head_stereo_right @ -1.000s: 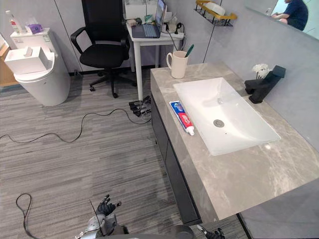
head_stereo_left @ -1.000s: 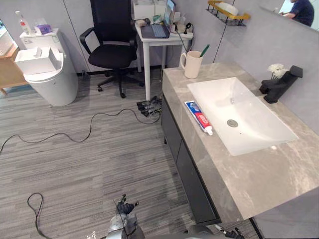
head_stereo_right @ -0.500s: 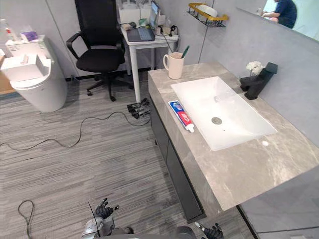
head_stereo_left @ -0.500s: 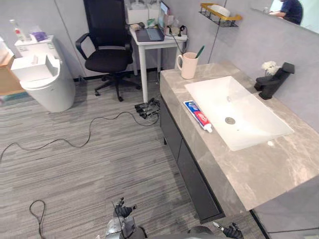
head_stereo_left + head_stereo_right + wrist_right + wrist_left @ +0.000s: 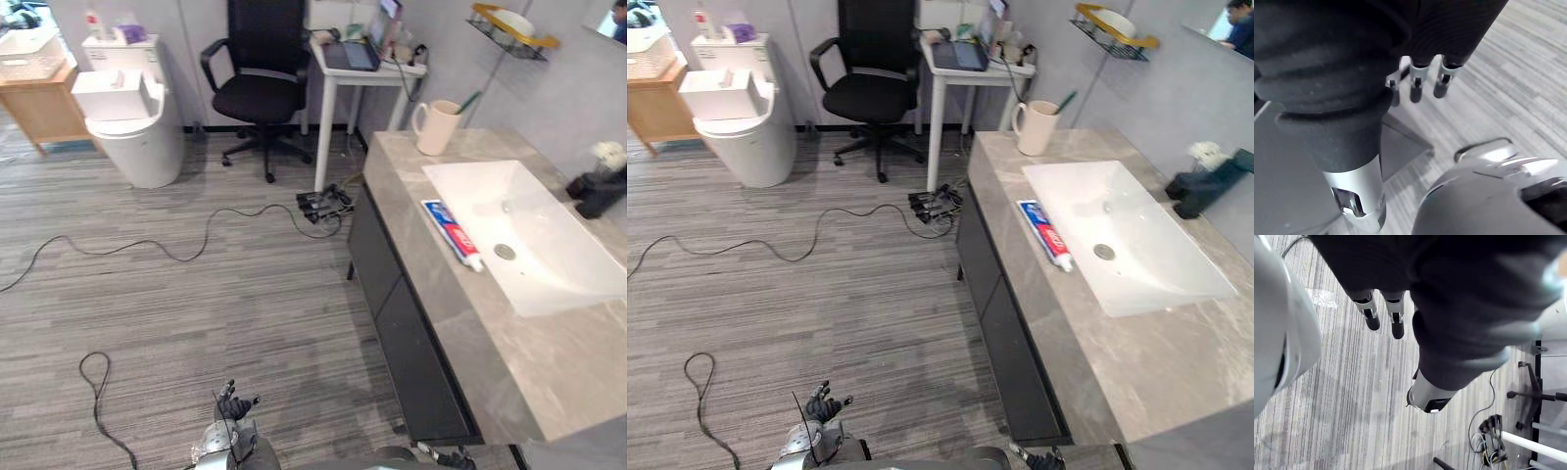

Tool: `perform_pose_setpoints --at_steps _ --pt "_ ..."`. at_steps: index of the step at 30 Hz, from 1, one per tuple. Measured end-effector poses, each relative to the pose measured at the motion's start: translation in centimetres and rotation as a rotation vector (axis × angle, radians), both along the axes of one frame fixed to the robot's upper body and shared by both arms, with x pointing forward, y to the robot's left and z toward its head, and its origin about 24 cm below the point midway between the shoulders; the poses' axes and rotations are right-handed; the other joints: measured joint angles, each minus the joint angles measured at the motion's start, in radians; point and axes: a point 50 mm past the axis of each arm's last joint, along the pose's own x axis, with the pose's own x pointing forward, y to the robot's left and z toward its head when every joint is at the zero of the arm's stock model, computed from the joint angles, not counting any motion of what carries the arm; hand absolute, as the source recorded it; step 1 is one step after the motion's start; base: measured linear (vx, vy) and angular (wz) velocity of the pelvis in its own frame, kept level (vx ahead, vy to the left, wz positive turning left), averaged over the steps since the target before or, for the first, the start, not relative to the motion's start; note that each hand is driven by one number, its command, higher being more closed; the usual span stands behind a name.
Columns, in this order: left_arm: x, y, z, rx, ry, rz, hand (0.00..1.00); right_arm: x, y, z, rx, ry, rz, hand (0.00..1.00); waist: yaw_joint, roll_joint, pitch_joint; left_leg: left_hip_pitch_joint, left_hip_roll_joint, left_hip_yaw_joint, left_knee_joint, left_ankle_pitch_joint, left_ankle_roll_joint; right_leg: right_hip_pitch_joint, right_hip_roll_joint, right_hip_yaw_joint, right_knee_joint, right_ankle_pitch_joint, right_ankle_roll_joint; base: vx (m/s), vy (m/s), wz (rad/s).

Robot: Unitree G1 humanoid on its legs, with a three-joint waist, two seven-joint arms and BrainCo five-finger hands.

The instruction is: Organize washtable

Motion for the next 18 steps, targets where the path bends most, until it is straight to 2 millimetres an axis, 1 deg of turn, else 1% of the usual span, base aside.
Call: perform_pose_setpoints --at_steps 1,2,3,4,6,7,8,9,10,11,12,13,14,15,16,17,18 --pt "0.0 0.0 0.0 0.002 0.003 -0.01 0.0 -0.1 0.1 0.0 0.006 0.0 0.0 0.0 -0.005 -0.001 0.0 0.001 -0.013 0.001 0.001 -0.018 0.008 -0.002 -0.013 0.004 0.013 0.008 -0.003 -0.06 0.259 0.08" --pt "0.1 -0.3 -0.1 -0.002 0.009 -0.024 0.0 0.3 -0.2 0.2 0.004 -0.021 0.008 0.0 -0.005 0.009 0.01 0.007 -0.015 0.014 0.002 -0.033 0.026 -0.026 -0.017 0.033 0.073 0.031 -0.028 -0.09 0.201 -0.07" --pt "0.0 -0.4 -0.2 -0.004 0.015 -0.031 0.0 0.6 -0.5 0.3 -0.003 -0.031 0.012 0.0 -0.003 0.022 0.016 0.017 -0.014 0.024 -0.005 -0.033 0.027 -0.058 -0.015 0.051 0.123 0.048 -0.054 -0.11 0.187 -0.32" --pt "-0.4 -0.5 -0.4 -0.004 0.031 -0.038 0.0 1.1 -0.8 0.4 -0.013 -0.045 0.017 0.0 -0.005 0.029 0.021 0.055 -0.014 0.061 -0.045 -0.032 0.027 -0.128 -0.013 0.079 0.241 0.105 -0.129 -0.07 0.155 -0.34" --pt "-0.7 -0.3 -0.5 -0.001 0.039 -0.029 0.0 1.5 -0.8 0.5 -0.012 -0.056 0.019 0.0 -0.012 0.037 0.027 0.087 -0.016 0.081 -0.082 -0.032 0.026 -0.169 -0.009 0.076 0.309 0.147 -0.18 -0.03 0.107 -0.28" --pt "-0.8 0.0 -0.5 0.003 0.039 -0.019 0.0 1.6 -0.4 0.4 -0.004 -0.056 0.017 0.0 -0.017 0.024 0.029 0.11 -0.023 0.082 -0.112 -0.032 0.026 -0.186 0.013 0.08 0.361 0.125 -0.154 0.0 0.022 -0.18" --pt "-0.8 0.2 -0.5 0.004 0.04 -0.01 0.0 1.6 0.0 0.4 0.005 -0.06 0.015 0.0 -0.025 0.011 0.03 0.126 -0.03 0.08 -0.141 -0.031 0.025 -0.193 0.055 0.073 0.383 0.082 -0.114 0.03 -0.031 -0.11" --pt "-0.8 0.2 -0.4 0.004 0.038 -0.011 0.0 1.7 0.0 0.4 0.007 -0.061 0.015 0.0 -0.027 0.008 0.03 0.127 -0.032 0.081 -0.15 -0.031 0.025 -0.192 0.078 0.063 0.375 0.052 -0.111 0.04 -0.073 -0.05" --pt "-0.7 0.1 -0.4 0.001 0.036 -0.013 0.0 1.8 0.1 0.4 0.009 -0.063 0.016 0.0 -0.027 0.006 0.03 0.122 -0.036 0.081 -0.163 -0.031 0.025 -0.187 0.111 0.041 0.336 0.009 -0.105 0.04 -0.096 -0.07" --pt "-0.6 0.2 -0.4 -0.001 0.032 -0.016 0.0 2.1 0.4 0.4 0.016 -0.068 0.018 0.0 -0.025 -0.004 0.028 0.113 -0.055 0.082 -0.191 -0.026 0.016 -0.164 0.147 0.01 0.199 -0.038 -0.1 0.1 -0.08 0.07" --pt "-0.3 0.2 -0.4 -0.009 0.031 -0.013 0.0 2.5 0.5 0.4 0.022 -0.082 0.004 0.0 -0.038 -0.02 0.037 0.11 -0.077 0.085 -0.147 -0.023 0.012 -0.13 0.143 -0.039 0.097 -0.058 -0.145 0.12 -0.057 0.12" --pt "-0.1 -0.2 -0.4 -0.019 0.029 -0.015 0.0 2.7 0.1 0.5 0.012 -0.089 0.006 0.0 -0.038 -0.003 0.05 0.115 -0.069 0.093 -0.102 -0.035 0.03 -0.123 0.132 -0.077 0.1 -0.05 -0.128 0.16 0.026 0.1" --pt "-0.1 -1.0 -0.4 -0.042 0.025 -0.017 0.0 2.5 -0.5 0.6 -0.008 -0.088 0.005 0.0 -0.036 0.016 0.056 0.147 -0.065 0.081 -0.116 -0.039 0.043 -0.124 0.142 -0.085 0.137 -0.052 -0.124 0.15 0.089 0.01" --pt "0.0 -1.6 -0.5 -0.06 0.026 -0.017 0.0 2.8 -0.6 0.6 -0.014 -0.089 0.019 0.0 -0.036 0.022 0.071 0.194 -0.091 0.061 -0.172 -0.045 0.042 -0.134 0.122 -0.092 0.221 -0.08 -0.144 0.15 0.047 0.06" --pt "0.2 -1.9 -0.5 -0.07 0.023 -0.018 0.0 2.5 -0.5 0.6 -0.013 -0.084 0.017 0.0 -0.035 0.019 0.069 0.221 -0.103 0.045 -0.205 -0.042 0.037 -0.157 0.123 -0.091 0.27 -0.092 -0.158 0.14 -0.012 0.26" --pt "0.3 -2.0 -0.5 -0.072 0.02 -0.016 0.0 2.1 -0.3 0.5 -0.008 -0.07 0.021 0.0 -0.037 0.025 0.061 0.221 -0.102 0.029 -0.206 -0.044 0.033 -0.154 0.13 -0.094 0.253 -0.112 -0.174 0.16 -0.109 0.49" --pt "0.0 -2.0 -0.6 -0.072 0.031 -0.015 0.0 1.4 0.0 0.2 0.0 -0.048 0.026 0.0 -0.036 0.015 0.044 0.207 -0.097 0.004 -0.178 -0.055 0.017 -0.12 0.126 -0.109 0.201 -0.138 -0.163 0.25 -0.128 0.57"
